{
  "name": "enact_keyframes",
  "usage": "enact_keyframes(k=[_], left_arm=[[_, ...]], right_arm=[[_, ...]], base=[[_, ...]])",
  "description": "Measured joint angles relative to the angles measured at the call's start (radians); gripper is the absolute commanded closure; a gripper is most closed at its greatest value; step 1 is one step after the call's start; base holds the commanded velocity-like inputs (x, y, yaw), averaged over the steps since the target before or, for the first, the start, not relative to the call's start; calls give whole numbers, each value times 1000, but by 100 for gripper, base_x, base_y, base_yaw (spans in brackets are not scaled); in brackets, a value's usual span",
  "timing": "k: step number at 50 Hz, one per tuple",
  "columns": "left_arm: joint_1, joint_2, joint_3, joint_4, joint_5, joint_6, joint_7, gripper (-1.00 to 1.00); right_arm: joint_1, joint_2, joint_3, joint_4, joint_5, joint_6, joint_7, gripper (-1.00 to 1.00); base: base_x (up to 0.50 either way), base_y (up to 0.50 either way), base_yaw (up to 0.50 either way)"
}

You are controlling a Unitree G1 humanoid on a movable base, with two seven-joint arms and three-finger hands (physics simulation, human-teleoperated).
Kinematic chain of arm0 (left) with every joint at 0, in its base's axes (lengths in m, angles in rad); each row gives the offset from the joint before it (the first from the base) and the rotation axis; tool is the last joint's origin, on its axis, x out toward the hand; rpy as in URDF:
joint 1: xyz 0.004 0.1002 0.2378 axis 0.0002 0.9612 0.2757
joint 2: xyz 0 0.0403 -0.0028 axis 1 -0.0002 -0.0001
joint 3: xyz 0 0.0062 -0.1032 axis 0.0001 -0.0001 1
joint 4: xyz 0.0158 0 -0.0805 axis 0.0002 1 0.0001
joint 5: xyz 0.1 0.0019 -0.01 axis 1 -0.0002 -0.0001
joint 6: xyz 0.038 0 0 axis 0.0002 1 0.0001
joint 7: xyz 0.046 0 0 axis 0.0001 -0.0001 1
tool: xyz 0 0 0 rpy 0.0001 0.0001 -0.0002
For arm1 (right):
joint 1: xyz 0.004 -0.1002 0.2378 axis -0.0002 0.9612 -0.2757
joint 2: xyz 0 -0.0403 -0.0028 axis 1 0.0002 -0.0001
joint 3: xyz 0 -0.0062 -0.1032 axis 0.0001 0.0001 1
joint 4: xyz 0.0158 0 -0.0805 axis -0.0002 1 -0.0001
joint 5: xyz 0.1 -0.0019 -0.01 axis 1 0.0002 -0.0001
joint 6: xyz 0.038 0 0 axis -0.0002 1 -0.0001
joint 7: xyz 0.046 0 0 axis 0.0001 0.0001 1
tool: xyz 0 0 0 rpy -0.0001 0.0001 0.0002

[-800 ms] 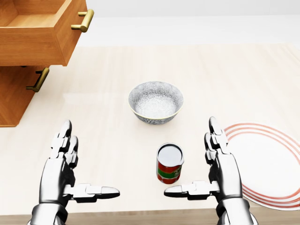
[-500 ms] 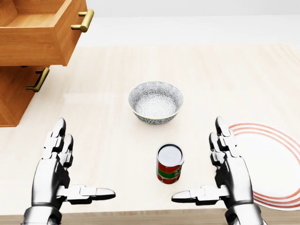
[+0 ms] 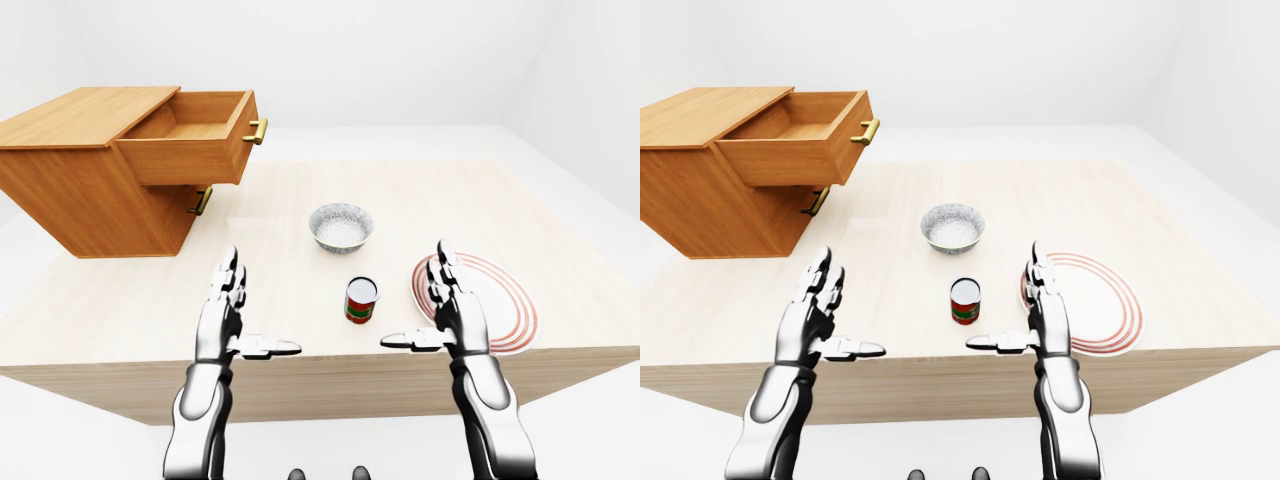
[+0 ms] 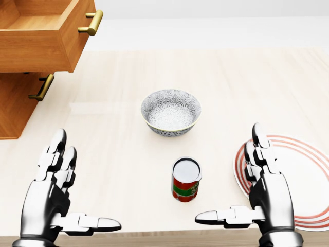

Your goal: Put the ketchup in the top drawer of the cabinet.

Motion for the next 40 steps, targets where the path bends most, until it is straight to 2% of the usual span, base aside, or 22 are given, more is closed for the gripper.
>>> enact_keyframes(k=[4,16,26,40], left_arm=[[41,-1,7,-87,-12,21,-18,-100],[176,-16,38,-354,-62,21,-85,-100],[257,-38,68,-501,-98,21,-137,-100],[306,-61,101,-599,-128,21,-182,-100]], right_arm=[[39,0,3,-79,-3,0,-1,-100],[159,9,25,-313,-18,0,2,-100],[254,11,53,-477,-18,0,14,-100],[325,10,66,-581,0,0,32,-100]], base=[[0,0,0],[0,0,0],[0,0,0],[48,-2,0]])
